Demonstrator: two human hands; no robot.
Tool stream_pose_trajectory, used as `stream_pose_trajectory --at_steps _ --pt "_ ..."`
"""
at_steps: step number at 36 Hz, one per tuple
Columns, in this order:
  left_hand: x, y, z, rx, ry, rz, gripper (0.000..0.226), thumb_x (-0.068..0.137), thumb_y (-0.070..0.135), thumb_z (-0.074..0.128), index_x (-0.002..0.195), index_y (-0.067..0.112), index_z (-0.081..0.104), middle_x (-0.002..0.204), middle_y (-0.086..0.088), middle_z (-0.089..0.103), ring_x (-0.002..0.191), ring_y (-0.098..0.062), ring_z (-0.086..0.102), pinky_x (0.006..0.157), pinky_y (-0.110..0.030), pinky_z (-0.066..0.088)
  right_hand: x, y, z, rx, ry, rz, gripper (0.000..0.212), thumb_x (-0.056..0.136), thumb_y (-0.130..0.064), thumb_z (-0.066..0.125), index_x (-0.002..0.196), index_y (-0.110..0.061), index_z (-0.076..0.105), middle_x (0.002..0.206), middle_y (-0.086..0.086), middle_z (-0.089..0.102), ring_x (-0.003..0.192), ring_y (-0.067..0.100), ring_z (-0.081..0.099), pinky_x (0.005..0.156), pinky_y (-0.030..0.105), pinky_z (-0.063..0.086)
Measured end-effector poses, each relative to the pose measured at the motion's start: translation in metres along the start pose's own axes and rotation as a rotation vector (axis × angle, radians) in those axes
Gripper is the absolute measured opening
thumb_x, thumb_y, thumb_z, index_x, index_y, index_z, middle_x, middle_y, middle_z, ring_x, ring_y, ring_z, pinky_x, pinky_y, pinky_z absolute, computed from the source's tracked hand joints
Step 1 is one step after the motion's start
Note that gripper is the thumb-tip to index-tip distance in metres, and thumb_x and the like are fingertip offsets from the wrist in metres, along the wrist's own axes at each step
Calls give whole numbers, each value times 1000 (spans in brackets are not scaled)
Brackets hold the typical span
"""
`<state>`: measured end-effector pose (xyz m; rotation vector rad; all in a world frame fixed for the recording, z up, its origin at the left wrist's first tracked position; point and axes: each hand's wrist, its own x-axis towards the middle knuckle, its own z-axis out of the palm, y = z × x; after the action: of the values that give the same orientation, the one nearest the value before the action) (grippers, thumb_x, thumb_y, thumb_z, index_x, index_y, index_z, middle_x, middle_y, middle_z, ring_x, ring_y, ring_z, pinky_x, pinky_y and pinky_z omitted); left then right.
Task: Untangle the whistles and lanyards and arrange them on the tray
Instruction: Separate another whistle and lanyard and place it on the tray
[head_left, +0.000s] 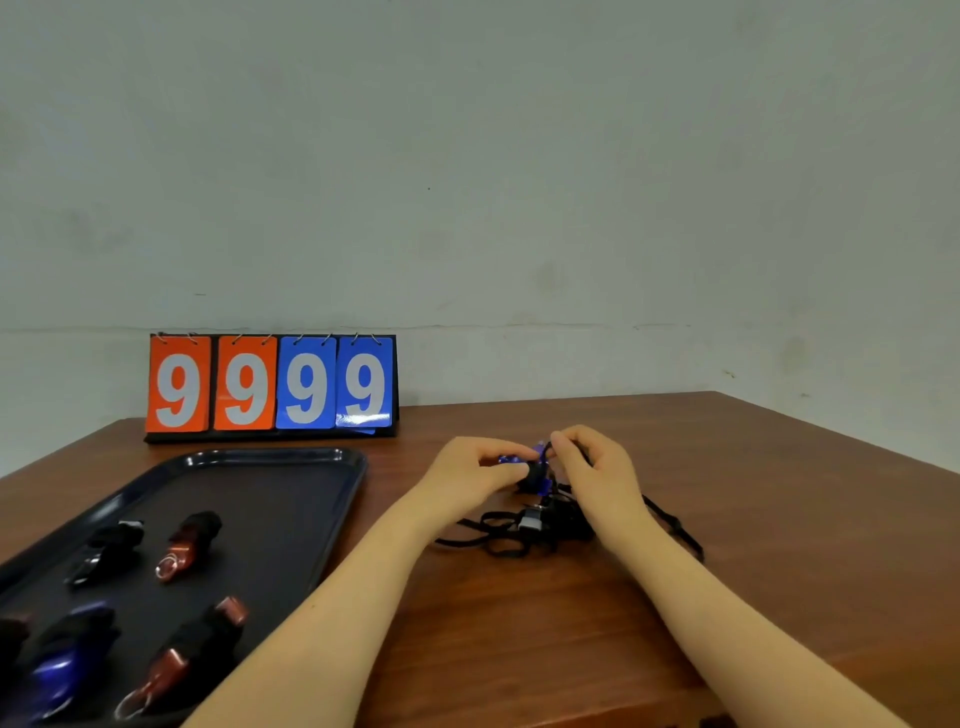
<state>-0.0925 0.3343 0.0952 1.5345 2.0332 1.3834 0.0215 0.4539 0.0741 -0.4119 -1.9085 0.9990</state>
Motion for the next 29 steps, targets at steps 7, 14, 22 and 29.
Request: stream_pose_trajectory --at_steps 7,14,22,29 --pt "-8 14 0 -752 -132 -47 22 94 3 54 105 11 72 105 -7 73 105 -18 67 85 -25 54 2 -5 -3 401 6 223 25 98 -19 52 87 -4 69 48 -2 36 43 11 29 42 20 26" --pt "-5 16 7 -1128 -51 -98 23 95 1 51 113 -1 65 120 -22 64 111 -28 62 92 -33 54 0 -6 0 401 -45 229 26 99 -11 47 83 -9 67 45 -8 36 43 9 26 42 21 24" --pt "3 6 5 -1421 180 -158 24 93 1 55 115 -2 62 118 -20 65 111 -25 63 80 -29 58 -6 -6 8 -22 -169 20 25 99 -24 50 88 -19 73 60 -24 62 60 -10 57 57 6 39" --pt "5 3 -1 -1250 445 -202 17 91 -1 58 105 4 67 109 -15 67 102 -21 66 86 -29 54 -10 0 13 -248 -269 -102 23 99 -27 48 101 -27 71 100 -15 70 95 -4 62 84 12 45"
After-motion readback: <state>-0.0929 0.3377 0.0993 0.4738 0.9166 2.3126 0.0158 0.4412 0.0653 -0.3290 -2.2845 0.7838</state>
